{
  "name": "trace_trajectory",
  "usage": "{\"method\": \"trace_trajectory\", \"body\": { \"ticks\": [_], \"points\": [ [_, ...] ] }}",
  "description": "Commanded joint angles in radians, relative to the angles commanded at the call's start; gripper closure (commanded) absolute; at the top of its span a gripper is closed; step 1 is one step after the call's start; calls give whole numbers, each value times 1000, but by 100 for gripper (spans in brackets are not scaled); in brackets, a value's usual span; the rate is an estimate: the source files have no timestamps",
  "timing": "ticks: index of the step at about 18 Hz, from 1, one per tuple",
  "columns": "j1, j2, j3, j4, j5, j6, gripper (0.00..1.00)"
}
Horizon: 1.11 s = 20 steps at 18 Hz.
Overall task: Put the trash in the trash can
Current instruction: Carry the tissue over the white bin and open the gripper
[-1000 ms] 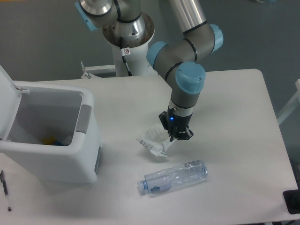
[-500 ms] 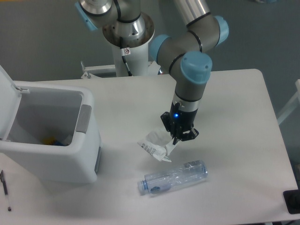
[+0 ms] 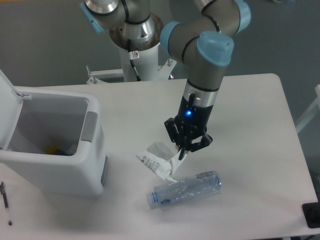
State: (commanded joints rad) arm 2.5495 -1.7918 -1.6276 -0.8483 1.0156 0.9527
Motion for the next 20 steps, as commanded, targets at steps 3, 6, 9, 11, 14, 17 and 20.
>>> {"method": "trace_trajectory", "body": {
  "ticks": [3,6,9,11,14,17,20],
  "points": [
    [-21,20,28,0,-28,-38,100],
    [-48,48,31,0,-29,-86,100],
    [-66,69,29,0,-31,-95,100],
    [-92,80,29,0,-28,-107,100],
    [-132,117,17,0,-22,-134,100],
    [-178,166,-3,0,-19,-134,100],
    [-222,195,-23,0,-15,-132,100]
  ]
}}
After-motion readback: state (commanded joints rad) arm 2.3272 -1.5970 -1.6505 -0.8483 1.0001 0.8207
